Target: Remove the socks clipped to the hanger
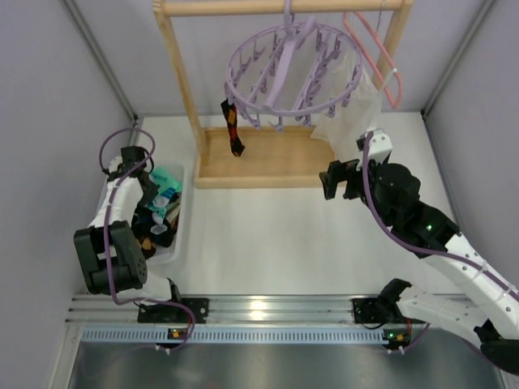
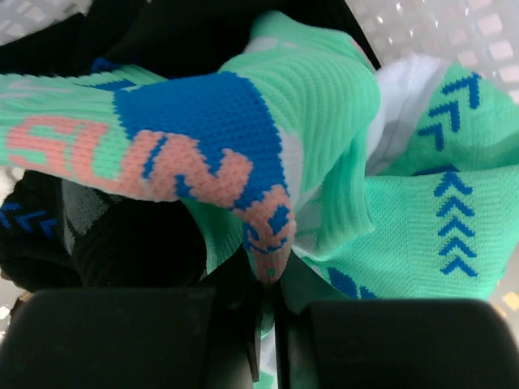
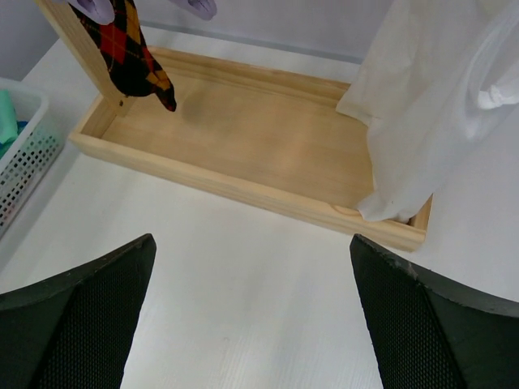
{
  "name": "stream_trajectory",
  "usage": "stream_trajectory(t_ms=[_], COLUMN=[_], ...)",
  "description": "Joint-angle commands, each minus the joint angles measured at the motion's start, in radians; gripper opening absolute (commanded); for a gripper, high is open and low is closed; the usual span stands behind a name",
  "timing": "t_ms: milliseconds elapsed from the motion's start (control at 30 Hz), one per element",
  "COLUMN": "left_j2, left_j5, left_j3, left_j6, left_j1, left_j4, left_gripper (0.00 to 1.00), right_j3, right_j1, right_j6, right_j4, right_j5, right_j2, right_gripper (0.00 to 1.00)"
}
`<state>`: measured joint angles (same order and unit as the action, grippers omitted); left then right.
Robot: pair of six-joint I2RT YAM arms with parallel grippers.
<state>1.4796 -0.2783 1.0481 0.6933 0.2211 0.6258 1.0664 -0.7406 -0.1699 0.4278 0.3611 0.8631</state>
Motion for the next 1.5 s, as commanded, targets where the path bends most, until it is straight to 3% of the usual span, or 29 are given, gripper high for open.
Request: stream_trajectory(t_ms=[0, 167, 267, 400, 433, 467, 533, 767, 833, 933, 1000, 1167, 1467], left_j2=[-0.025, -0.044, -0.096, -0.208, -0.225, -0.241, -0.3, -0.482, -0.487, -0.47, -0.432, -0.343, -0.022], left_j5=[-0.116, -0.105, -0.095, -0.024, -0.012, 0.001, 0.036, 0.273, 0.375, 0.351, 0.375, 0.467, 0.554], left_j3=[-0.023, -0.011, 0.016, 0.075, 0.084, 0.098, 0.105, 0.096, 0.098, 0.07, 0.038, -0.186, -0.247], left_j6=[0.101, 0.083, 0.042, -0.03, -0.053, -0.066, -0.098, -0.141, -0.184, -0.248, -0.284, -0.285, -0.356], left_j1=[0.007, 0.007, 0.007, 0.007, 0.004, 0.003, -0.008, -0.026, -0.101, -0.326, -0.47, -0.499, -0.485], left_j4=[-0.055, -0.054, -0.049, -0.049, -0.049, -0.049, -0.049, -0.067, -0.13, -0.228, -0.375, -0.955, -1.35], left_gripper=[0.1, 0.19, 0.34, 0.63, 0.78, 0.86, 0.98, 0.99, 0.98, 0.99, 0.99, 0.99, 0.98], right_j3=[-0.019, -0.022, -0.016, -0.008, -0.008, -0.009, -0.014, -0.08, -0.105, -0.144, -0.172, -0.191, -0.229], right_j1=[0.017, 0.017, 0.015, 0.017, 0.017, 0.017, 0.018, 0.017, 0.018, 0.018, 0.018, 0.018, 0.018], right_j6=[-0.014, -0.011, -0.016, -0.026, -0.032, -0.036, -0.045, -0.059, -0.072, -0.092, -0.108, -0.106, -0.103], right_j4=[-0.077, -0.072, -0.067, -0.067, -0.067, -0.067, -0.078, -0.191, -0.24, -0.305, -0.329, -0.299, -0.319], right_j5=[-0.024, -0.021, -0.021, -0.025, -0.025, -0.028, -0.031, -0.135, -0.155, -0.215, -0.249, -0.303, -0.491], right_j2=[-0.035, -0.036, -0.038, -0.029, -0.027, -0.026, -0.021, -0.007, 0.002, -0.001, -0.012, -0.064, -0.133], right_gripper=[1.0, 1.0, 0.99, 1.0, 1.0, 1.0, 1.0, 0.99, 1.0, 0.99, 0.99, 0.99, 0.99])
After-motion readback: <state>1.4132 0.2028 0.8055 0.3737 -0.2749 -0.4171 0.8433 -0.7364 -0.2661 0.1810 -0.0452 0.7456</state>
